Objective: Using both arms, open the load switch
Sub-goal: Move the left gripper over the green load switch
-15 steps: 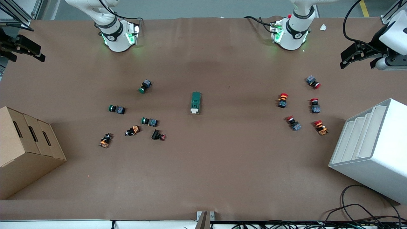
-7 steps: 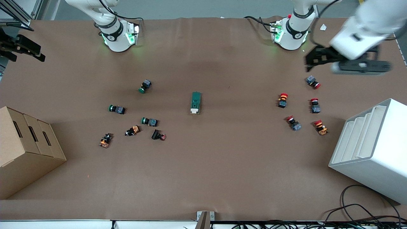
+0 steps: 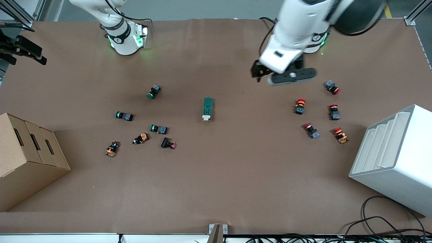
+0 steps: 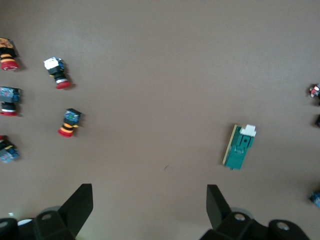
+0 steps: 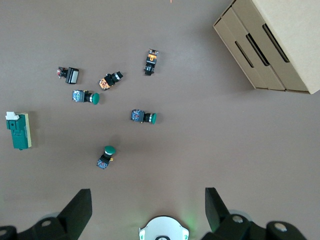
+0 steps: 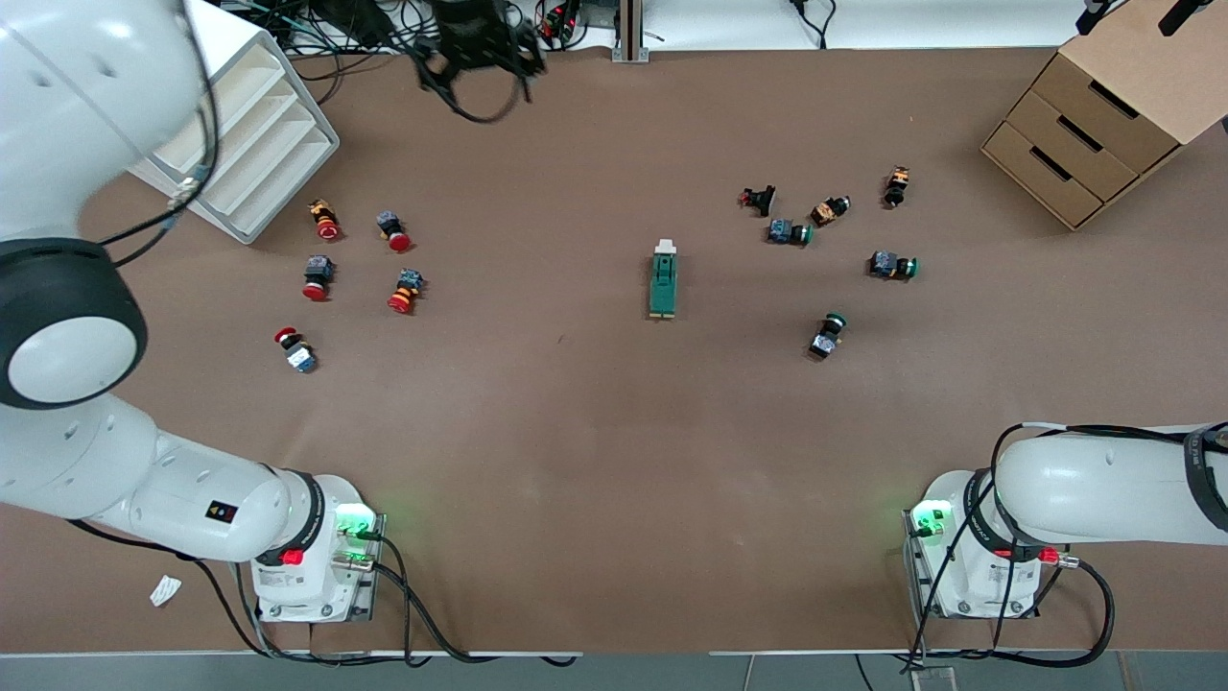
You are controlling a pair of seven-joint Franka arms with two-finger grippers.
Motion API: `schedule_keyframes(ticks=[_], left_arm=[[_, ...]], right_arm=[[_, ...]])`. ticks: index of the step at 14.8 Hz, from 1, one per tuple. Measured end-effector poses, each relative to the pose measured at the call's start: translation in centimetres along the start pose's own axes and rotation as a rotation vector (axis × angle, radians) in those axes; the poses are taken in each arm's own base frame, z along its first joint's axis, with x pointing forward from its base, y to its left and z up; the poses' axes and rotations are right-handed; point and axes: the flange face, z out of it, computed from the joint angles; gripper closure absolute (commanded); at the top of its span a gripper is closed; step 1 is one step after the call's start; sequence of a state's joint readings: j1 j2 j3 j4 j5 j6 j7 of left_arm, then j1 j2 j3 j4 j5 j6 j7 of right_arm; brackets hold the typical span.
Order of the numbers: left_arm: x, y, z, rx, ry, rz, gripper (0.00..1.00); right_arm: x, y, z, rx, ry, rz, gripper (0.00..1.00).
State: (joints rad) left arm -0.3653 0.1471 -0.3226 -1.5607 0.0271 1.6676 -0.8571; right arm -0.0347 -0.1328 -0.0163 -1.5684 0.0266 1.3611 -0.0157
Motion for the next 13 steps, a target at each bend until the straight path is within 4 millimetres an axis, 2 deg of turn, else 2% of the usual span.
schedule_keyframes(ticks=[3,7,10,13], left_arm=[[-3.8,6.2,4.5,0.035,0.027,-0.037,0.00],[-9.8,13.1,11.9,0.087,0.112,-0.109,0.00],[-14.6,17.0,18.8,0.113,0.205,-0.152,0.00],[-19.1,19.8,25.6,0.123,0.326,-0.165,0.00]], right_arm=[[0.8,0.3,1.0,0.000,-0.021,0.005,0.00],[4.1,1.2,4.3,-0.024,-0.042,0.021,0.00],[5.3,1.5,5.4,-0.029,-0.044,0.023,0.00],[6.6,1.6,6.9,-0.036,-0.052,0.025,0.00]])
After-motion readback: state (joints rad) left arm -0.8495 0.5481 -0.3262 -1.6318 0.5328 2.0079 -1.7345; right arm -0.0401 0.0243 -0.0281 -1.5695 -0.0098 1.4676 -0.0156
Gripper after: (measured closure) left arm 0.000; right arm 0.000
